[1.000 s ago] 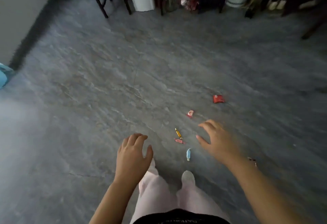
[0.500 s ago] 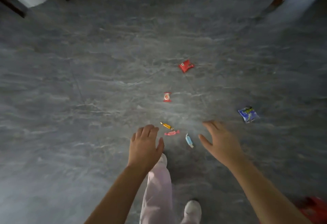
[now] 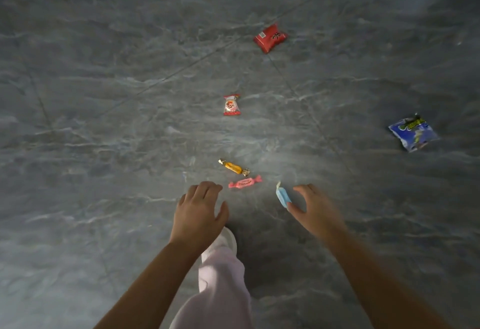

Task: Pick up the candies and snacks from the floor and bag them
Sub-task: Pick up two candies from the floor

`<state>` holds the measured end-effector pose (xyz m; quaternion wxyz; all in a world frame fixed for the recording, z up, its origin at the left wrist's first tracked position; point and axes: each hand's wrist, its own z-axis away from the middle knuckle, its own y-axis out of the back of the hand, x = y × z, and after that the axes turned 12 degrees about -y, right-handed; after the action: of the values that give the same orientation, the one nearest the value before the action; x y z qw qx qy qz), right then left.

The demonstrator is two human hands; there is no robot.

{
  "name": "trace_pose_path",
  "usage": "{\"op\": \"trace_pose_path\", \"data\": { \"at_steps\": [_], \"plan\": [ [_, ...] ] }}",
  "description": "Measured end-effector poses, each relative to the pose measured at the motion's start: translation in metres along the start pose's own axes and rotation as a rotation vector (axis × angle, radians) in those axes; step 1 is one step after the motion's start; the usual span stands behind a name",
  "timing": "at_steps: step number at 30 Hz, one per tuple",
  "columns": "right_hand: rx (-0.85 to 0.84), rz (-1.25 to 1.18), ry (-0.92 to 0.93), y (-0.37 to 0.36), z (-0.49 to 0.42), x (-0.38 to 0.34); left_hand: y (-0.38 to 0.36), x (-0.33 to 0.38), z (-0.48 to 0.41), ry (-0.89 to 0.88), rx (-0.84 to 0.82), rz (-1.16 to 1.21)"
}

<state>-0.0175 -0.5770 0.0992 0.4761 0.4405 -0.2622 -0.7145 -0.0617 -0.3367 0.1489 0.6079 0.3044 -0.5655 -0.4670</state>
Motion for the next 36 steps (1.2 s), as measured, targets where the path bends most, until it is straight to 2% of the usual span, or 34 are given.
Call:
{"op": "trace_pose_path", "data": {
  "at_steps": [7,11,17,21,24,31,36],
  "plan": [
    [-0.037,0.074,-0.079,-0.084,-0.06,0.046,-0.071,-0.045,-0.006,-0.064,0.053,-0.055],
    [-0.097,0.059,-0.094,-0.122,-0.07,0.062,-0.099,-0.059,0.007,-0.027,0.107,-0.056],
    [-0.066,0.097,-0.079,-0.147,-0.071,0.061,-0.127,-0.066,0.033,0.011,0.169,0.022],
    [-0.085,-0.016,-0.078,-0.14,-0.074,0.059,-0.142,-0.071,0.032,0.028,0.172,0.05],
    [-0.095,-0.1,-0.01,-0.115,-0.076,0.055,-0.154,-0.073,0.018,0.03,0.162,0.065],
    [-0.036,-0.233,0.146,-0.062,-0.07,0.026,-0.179,-0.07,-0.035,-0.079,0.077,0.011],
    [-0.014,-0.289,0.131,-0.057,-0.058,0.044,-0.201,-0.072,-0.063,-0.108,0.015,0.004]
  ]
}}
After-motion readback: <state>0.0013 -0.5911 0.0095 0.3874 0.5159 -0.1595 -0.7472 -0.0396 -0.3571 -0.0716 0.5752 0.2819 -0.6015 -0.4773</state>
